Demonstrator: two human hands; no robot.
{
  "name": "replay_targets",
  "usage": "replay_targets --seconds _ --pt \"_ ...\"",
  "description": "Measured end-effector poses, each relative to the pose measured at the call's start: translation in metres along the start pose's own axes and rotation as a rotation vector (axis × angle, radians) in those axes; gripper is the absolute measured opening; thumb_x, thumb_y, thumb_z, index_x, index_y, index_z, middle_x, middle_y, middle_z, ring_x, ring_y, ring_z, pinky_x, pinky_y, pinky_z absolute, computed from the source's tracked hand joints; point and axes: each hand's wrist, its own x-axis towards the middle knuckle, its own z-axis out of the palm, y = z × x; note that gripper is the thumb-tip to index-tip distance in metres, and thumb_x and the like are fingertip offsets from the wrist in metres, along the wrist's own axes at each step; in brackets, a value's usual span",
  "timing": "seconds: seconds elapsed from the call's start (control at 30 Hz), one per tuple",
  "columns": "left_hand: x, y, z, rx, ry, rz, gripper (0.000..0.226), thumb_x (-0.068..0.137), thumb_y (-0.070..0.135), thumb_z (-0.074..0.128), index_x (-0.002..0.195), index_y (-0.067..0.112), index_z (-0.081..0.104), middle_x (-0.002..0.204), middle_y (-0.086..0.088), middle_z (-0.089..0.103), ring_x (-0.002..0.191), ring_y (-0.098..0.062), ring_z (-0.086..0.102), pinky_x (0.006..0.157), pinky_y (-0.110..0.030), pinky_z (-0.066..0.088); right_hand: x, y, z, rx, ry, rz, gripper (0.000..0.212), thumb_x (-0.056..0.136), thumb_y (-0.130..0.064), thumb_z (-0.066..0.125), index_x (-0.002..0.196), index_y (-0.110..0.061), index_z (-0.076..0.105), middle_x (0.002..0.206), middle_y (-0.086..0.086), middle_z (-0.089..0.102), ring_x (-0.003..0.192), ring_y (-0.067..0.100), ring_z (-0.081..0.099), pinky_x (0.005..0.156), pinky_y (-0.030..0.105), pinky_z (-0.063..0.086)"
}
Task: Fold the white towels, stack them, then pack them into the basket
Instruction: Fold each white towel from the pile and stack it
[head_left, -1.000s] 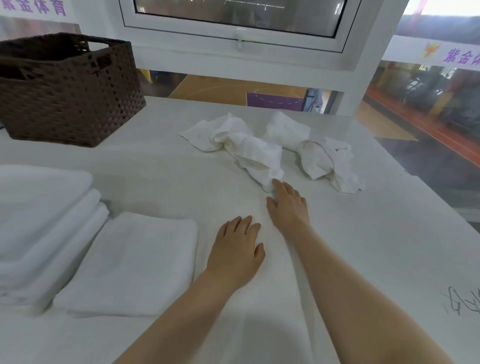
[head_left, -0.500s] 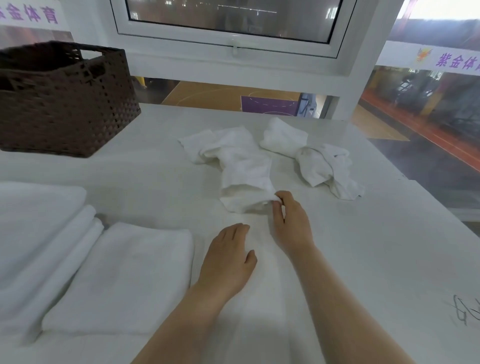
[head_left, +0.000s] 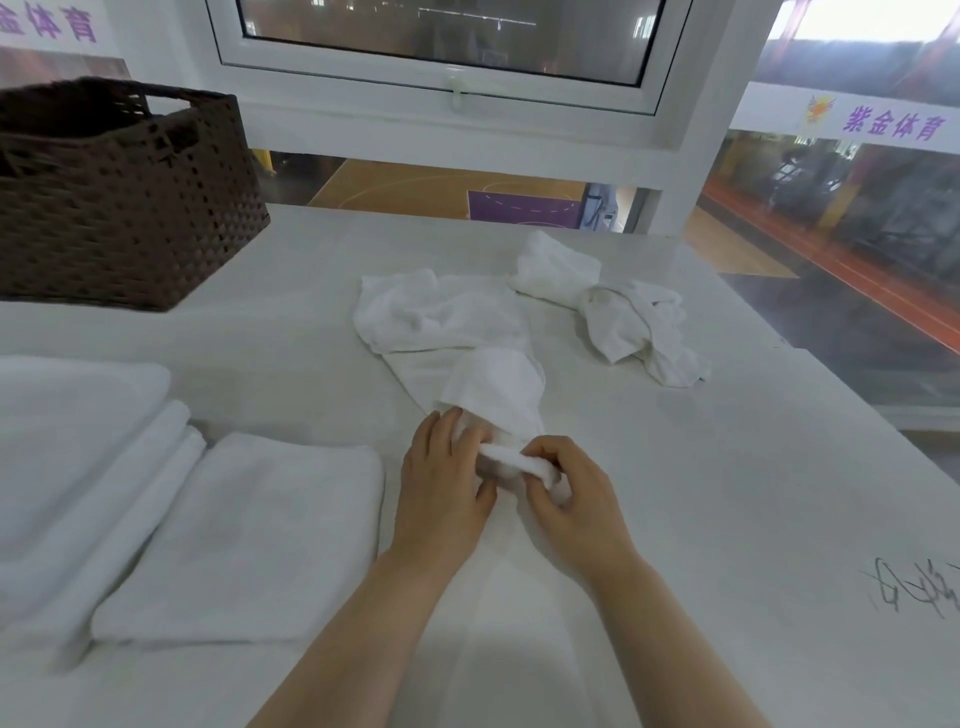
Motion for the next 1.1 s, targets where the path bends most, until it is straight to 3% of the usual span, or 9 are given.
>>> replay_targets --seconds 0.07,0.17,0.4,0.53,0.7,0.83,0.9,1.0,1.1 --pt "0.003 0.000 -0.003 0.029 0.033 0.002 0.022 0.080 0.016 0.067 0.097 0.019 0.055 0.114 0.001 0.058 0.116 -0.026 0.051 0.091 -0.043 0.048 0.002 0.002 -0.001 0.040 0.127 0.046 0.035 0.082 0.004 0.059 0.093 -0.029 0.059 0.090 -0.015 0.063 0.084 0.010 0.060 0.070 0.016 0.044" --pt "0.003 0.004 -0.008 -0.025 0.054 -0.008 0.014 0.083 0.012 0.062 0.087 0.021 0.052 0.084 0.009 0.055 0.083 -0.018 0.056 0.075 -0.033 0.044 0.006 0.006 -0.002 0.099 0.221 0.132 0.040 0.081 0.005 0.058 0.092 -0.033 0.056 0.084 -0.010 0.060 0.078 0.011 0.057 0.066 0.017 0.042" --pt "0.002 0.017 -0.016 -0.354 0.064 -0.159 0.011 0.099 0.023 0.039 0.107 0.027 0.045 0.087 0.010 0.058 0.077 -0.012 0.057 0.062 -0.031 0.041 0.012 0.016 -0.004 -0.016 0.261 0.162 0.019 0.086 -0.008 0.062 0.091 -0.026 0.059 0.089 -0.010 0.060 0.083 0.007 0.056 0.069 0.020 0.042" --pt "-0.002 0.021 -0.020 -0.389 0.017 -0.112 0.040 0.086 0.010 0.052 0.117 0.032 0.040 0.102 0.016 0.051 0.092 -0.003 0.051 0.075 -0.016 0.042 0.012 0.013 -0.008 0.101 0.289 0.222 0.017 0.091 -0.009 0.056 0.087 -0.025 0.063 0.082 -0.009 0.065 0.076 0.009 0.059 0.065 0.022 0.046" --pt "-0.003 0.018 -0.014 -0.257 0.045 0.029 0.059 0.073 -0.009 0.048 0.118 0.028 0.044 0.112 0.008 0.049 0.102 -0.013 0.046 0.091 -0.026 0.039 0.012 0.014 -0.011 0.332 0.382 0.253 0.028 0.085 0.006 0.049 0.086 -0.017 0.065 0.081 0.000 0.065 0.076 0.017 0.059 0.069 0.031 0.046" --pt "0.001 0.011 -0.017 -0.348 0.175 -0.125 0.060 0.062 -0.016 0.037 0.102 0.022 0.061 0.110 0.013 0.051 0.109 -0.011 0.045 0.096 -0.012 0.031 0.010 0.027 -0.021 0.565 0.151 0.222 0.027 0.066 0.005 0.044 0.072 -0.005 0.068 0.071 0.015 0.062 0.070 0.025 0.054 0.065 0.036 0.038" --pt "0.004 0.008 -0.019 -0.446 0.218 -0.225 0.063 0.064 -0.021 0.035 0.102 0.021 0.063 0.111 0.016 0.053 0.113 -0.010 0.048 0.099 -0.011 0.033 0.009 0.027 -0.027 0.611 0.021 0.255 0.029 0.066 0.003 0.042 0.072 0.004 0.070 0.075 0.025 0.066 0.074 0.033 0.061 0.070 0.037 0.044" --pt "0.007 0.007 -0.018 -0.418 0.162 -0.301 0.048 0.085 -0.007 0.047 0.125 0.019 0.056 0.123 0.010 0.054 0.122 -0.015 0.049 0.104 -0.024 0.036 0.010 0.017 -0.025 0.628 0.083 0.304 0.032 0.089 0.008 0.037 0.080 0.008 0.068 0.074 0.030 0.067 0.069 0.037 0.064 0.069 0.036 0.050" --pt "0.005 0.004 -0.010 -0.119 -0.027 -0.240 0.057 0.090 0.019 0.061 0.144 0.017 0.041 0.136 0.004 0.054 0.126 -0.019 0.047 0.113 -0.035 0.028 0.013 0.017 -0.017 0.459 0.137 0.347 0.024 0.097 0.000 0.046 0.102 -0.010 0.067 0.095 0.008 0.072 0.072 0.028 0.061 0.068 0.034 0.050"
